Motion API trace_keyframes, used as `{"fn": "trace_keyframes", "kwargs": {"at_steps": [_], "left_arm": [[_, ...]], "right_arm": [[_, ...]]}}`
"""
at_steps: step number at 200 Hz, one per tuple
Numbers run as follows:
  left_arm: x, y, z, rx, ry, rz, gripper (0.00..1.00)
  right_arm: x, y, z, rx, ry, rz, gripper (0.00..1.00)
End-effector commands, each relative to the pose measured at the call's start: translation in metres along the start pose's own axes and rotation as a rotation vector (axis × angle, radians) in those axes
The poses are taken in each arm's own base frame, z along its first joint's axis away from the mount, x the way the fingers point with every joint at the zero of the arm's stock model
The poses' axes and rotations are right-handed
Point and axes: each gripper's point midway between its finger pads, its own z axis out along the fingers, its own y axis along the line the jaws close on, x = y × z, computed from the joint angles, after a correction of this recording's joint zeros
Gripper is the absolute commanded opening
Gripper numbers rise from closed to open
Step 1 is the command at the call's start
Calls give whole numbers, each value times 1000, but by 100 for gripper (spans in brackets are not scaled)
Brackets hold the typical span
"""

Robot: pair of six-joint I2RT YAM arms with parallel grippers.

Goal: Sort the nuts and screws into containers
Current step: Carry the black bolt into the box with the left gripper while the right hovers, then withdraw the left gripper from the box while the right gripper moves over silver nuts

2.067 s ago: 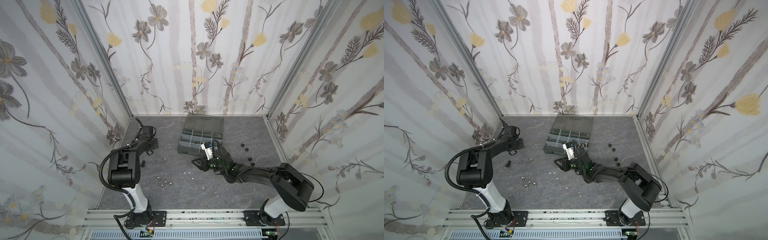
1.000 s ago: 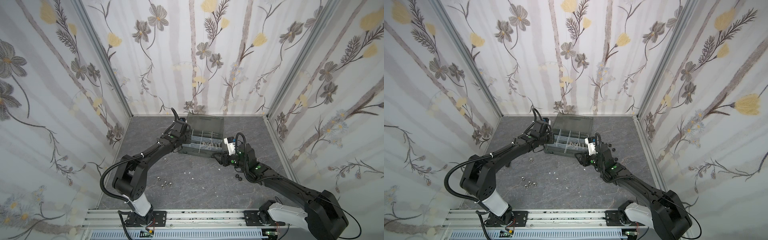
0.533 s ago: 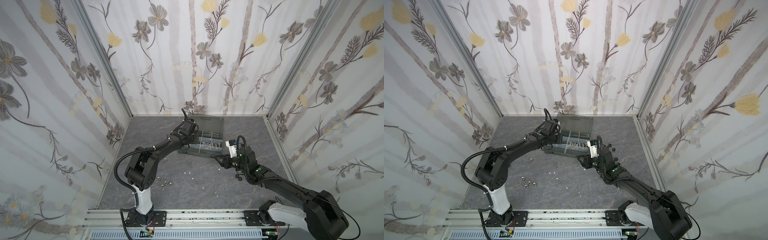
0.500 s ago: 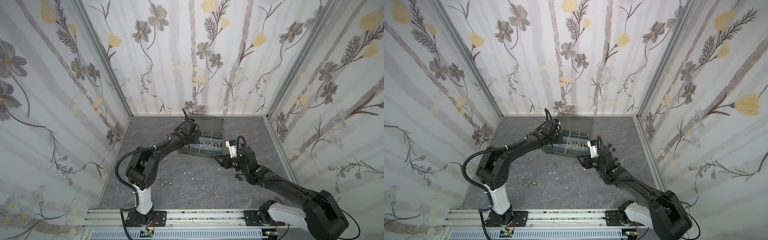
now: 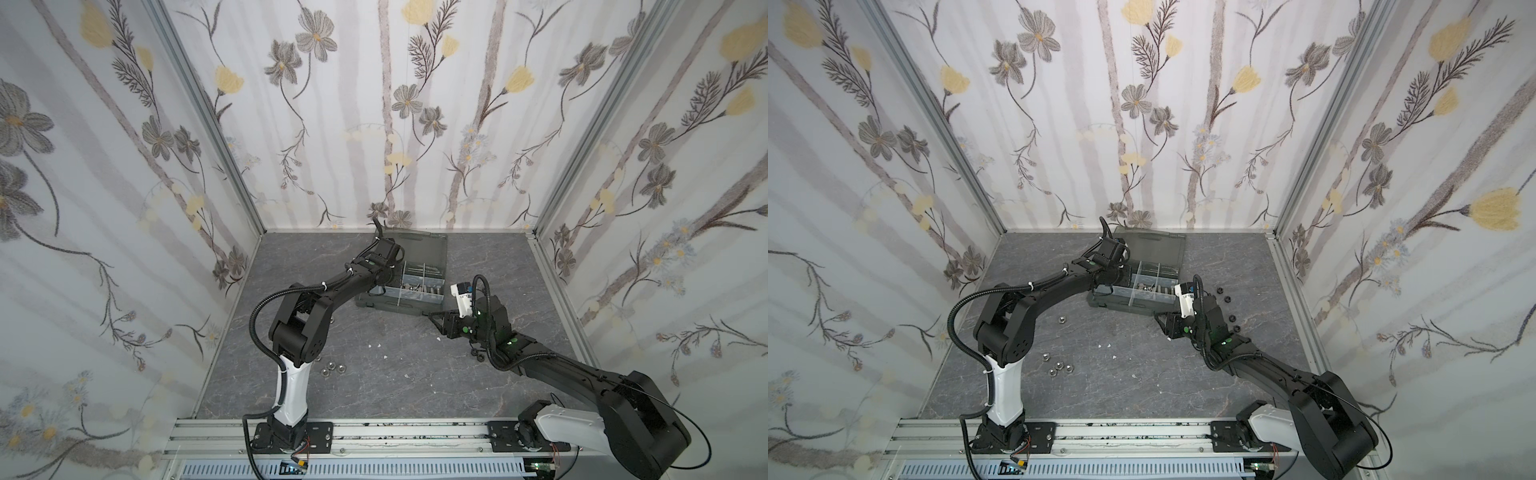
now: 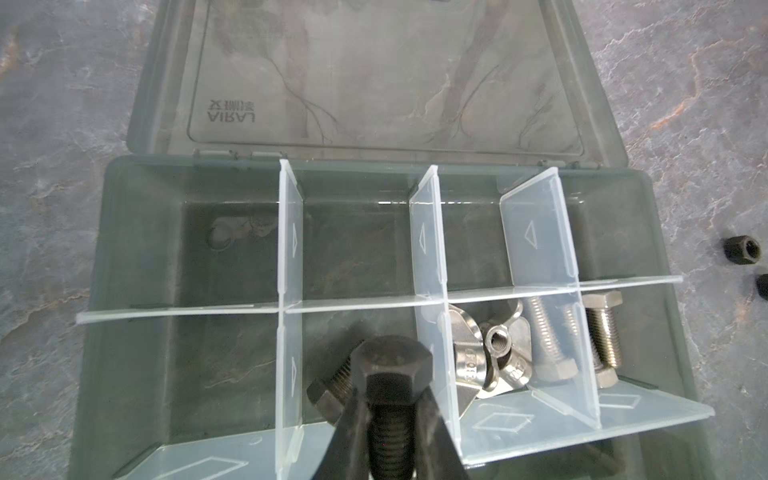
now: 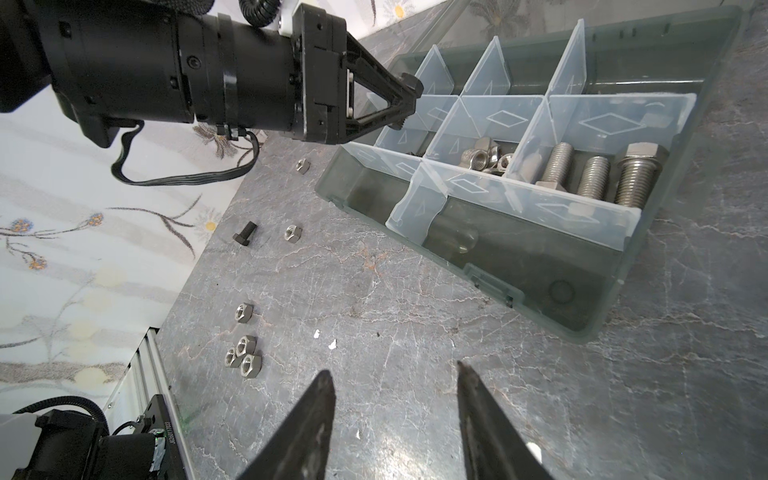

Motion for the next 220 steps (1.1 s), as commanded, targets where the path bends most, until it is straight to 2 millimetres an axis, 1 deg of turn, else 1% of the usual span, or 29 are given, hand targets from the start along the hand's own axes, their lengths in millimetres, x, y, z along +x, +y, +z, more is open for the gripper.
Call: {"fn": "trace_keyframes", "kwargs": {"at_steps": [1,34,59,72,89,123,139,158,163,165,169,183,188,189,199,220], "left_arm": [[-5,0,-1,-7,-15,-6,24],[-9,0,-8,-10,-27,-8,36],[-15,2,-21,-21,-48,-7,43],[-20,3,-32,-31,-67,-10,46],[-24,7,-47,-46,-95,-13,51],[-25,22,-77,-74,-146,-50,59],[-22,33,-87,-91,-156,-78,62],[-20,51,-102,-121,-184,-119,64],[-24,55,-109,-125,-202,-133,65],[-17,59,-106,-133,-189,-137,65],[-14,64,-108,-142,-188,-147,66],[-10,81,-117,-164,-193,-191,67],[-9,88,-120,-172,-195,-207,68],[-8,88,-120,-173,-195,-210,68],[-4,103,-125,-195,-198,-246,69],[5,133,-135,-240,-200,-329,68]], "right_arm": [[-10,7,2,-29,-31,-16,49],[-11,9,4,-44,-33,-12,49],[-11,13,5,-61,-36,-3,49],[-11,15,6,-69,-37,-2,49],[-9,23,9,-95,-26,-8,49],[1,37,16,-133,-1,-13,49],[7,47,21,-160,11,-14,50],[20,64,31,-200,49,-23,49],[22,68,33,-209,56,-25,49],[24,72,34,-217,61,-28,49],[26,75,36,-224,66,-29,49],[37,91,42,-261,95,-35,49],[38,93,44,-267,98,-35,49],[42,98,46,-278,107,-39,49],[50,111,49,-305,127,-51,49],[63,125,57,-343,156,-50,49]]}}
